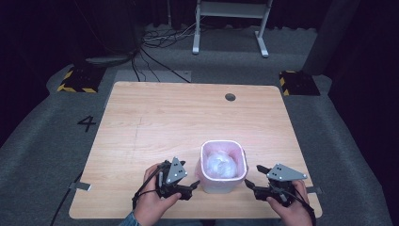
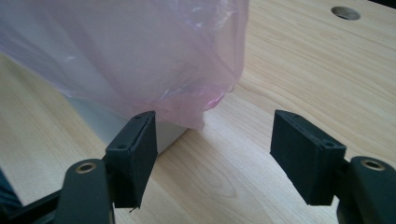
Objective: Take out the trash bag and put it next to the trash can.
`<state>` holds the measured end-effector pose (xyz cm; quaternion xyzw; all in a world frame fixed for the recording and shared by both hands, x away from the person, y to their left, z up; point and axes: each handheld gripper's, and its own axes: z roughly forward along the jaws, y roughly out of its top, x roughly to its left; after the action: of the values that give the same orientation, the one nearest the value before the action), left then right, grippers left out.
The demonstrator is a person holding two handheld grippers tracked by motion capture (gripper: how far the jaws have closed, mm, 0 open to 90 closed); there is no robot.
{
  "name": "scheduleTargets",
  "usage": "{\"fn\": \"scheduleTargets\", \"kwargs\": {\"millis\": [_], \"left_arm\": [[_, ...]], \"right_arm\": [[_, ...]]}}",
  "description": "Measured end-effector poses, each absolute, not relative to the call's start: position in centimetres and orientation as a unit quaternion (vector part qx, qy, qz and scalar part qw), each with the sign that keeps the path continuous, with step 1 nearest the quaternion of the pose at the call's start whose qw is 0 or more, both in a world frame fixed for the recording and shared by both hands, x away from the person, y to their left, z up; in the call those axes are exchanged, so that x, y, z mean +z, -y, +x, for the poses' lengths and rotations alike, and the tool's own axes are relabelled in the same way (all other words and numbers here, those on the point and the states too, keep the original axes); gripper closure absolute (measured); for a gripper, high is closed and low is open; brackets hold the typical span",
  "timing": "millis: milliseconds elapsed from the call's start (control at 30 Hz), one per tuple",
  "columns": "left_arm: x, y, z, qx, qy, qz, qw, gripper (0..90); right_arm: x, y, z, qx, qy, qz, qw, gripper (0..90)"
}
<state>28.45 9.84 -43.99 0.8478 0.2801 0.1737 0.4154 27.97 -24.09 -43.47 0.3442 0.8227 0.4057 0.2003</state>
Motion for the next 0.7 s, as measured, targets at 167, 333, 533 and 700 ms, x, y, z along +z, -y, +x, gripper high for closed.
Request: {"fn": "scheduleTargets", "kwargs": {"millis": [167, 333, 533, 700], "left_arm": [[-44.5, -8.9, 28.2, 0.170, -0.274, 0.852, 0.413, 20.6], [-44.3, -8.9, 27.5, 0.165, -0.261, 0.854, 0.419, 21.2], [-44.4, -8.1, 27.2, 0.163, -0.241, 0.862, 0.415, 31.6], [-44.2, -7.9, 27.3, 0.146, -0.234, 0.868, 0.413, 65.9]], "right_arm": [[-43.6, 23.7, 28.0, 0.402, -0.830, 0.334, 0.196, 32.9], [-43.6, 22.8, 27.3, 0.403, -0.848, 0.296, 0.174, 33.0], [-43.1, 22.5, 27.5, 0.414, -0.842, 0.295, 0.181, 58.4], [-42.5, 22.4, 27.1, 0.422, -0.847, 0.272, 0.172, 82.0]]}}
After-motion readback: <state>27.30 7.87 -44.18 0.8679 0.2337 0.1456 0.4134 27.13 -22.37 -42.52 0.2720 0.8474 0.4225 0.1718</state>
